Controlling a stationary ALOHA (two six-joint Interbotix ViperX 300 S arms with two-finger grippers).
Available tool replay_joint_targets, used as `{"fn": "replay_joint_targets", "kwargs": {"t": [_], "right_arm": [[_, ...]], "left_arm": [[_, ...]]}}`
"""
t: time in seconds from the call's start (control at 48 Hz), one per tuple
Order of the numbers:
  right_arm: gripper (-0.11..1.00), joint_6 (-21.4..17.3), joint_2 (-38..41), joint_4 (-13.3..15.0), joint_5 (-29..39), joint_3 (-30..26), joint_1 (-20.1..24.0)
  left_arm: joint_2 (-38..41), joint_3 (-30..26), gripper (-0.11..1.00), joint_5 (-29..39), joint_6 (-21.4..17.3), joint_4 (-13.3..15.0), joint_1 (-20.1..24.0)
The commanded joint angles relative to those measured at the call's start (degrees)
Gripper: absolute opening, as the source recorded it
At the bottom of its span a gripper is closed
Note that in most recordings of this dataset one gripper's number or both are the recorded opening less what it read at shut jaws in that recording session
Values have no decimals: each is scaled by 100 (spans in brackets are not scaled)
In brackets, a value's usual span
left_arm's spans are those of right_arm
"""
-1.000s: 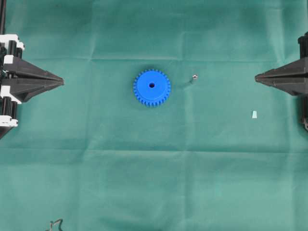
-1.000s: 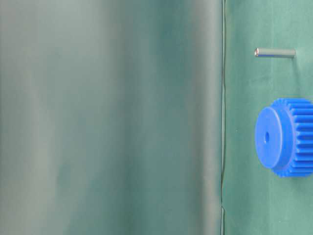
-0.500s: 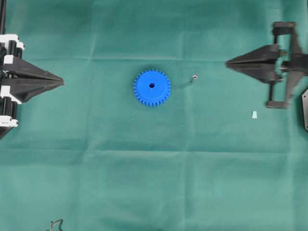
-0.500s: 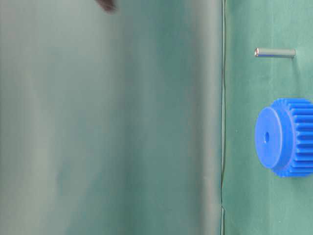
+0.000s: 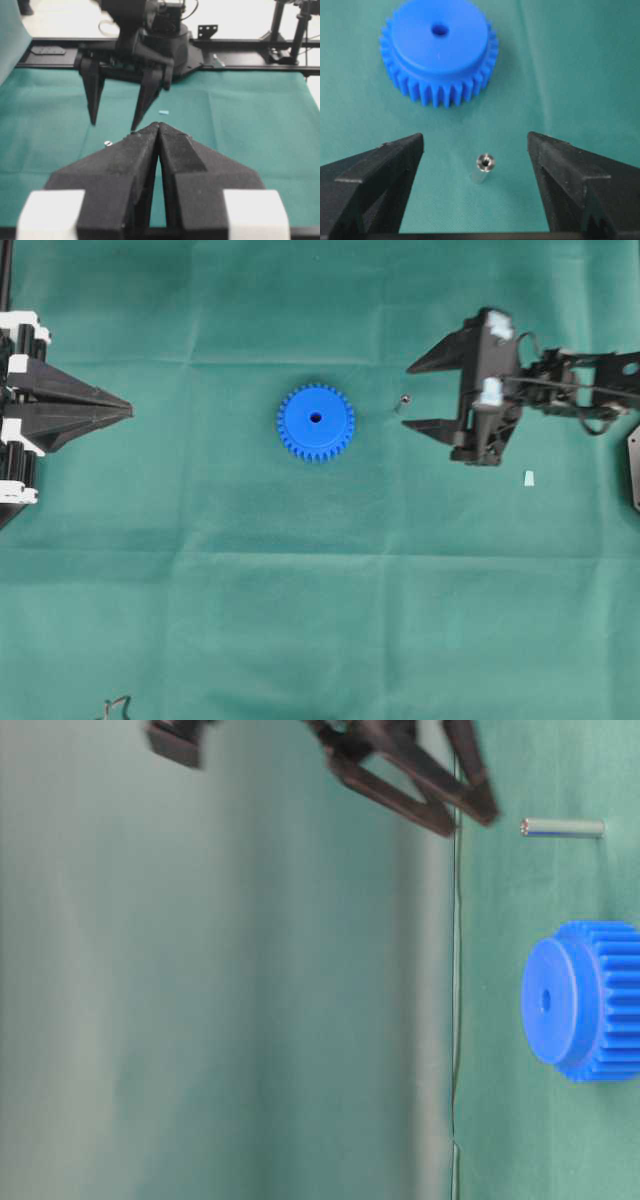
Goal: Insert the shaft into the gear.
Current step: 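Move the right gripper left toward the small metal shaft, then close the right gripper on the metal shaft and lift it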
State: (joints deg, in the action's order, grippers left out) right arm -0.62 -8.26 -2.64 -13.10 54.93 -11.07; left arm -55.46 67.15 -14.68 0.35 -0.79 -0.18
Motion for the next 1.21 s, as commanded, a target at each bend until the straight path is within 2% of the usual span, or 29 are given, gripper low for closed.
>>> {"fn": "replay_joint_targets", "kwargs": {"t": [0.0,0.333,0.438,0.521,0.709,0.75,1.0,1.188], "right_arm": [[87,-9,202,-53,-193,-141,-44],[85,-9,686,-158,-536,-88,-158],[79,9,686,-158,-536,-88,-149],[67,9,686,-158,-510,-88,-149],[22,0,686,-149,-404,-97,-132],[17,0,686,-149,-387,-97,-132],[17,18,554,-149,-281,-149,-132],[17,62,-26,-114,563,-404,-132]], "left_arm": [[44,-158,0,-18,-9,-18,9],[44,-158,0,0,-9,-18,9],[44,-167,0,35,-9,-18,9],[35,-167,0,44,-9,-18,18],[18,-167,0,44,-9,-18,18],[9,-167,0,44,-9,-9,18],[9,-167,0,79,-9,-18,18],[0,-167,0,79,-9,-18,18]]}}
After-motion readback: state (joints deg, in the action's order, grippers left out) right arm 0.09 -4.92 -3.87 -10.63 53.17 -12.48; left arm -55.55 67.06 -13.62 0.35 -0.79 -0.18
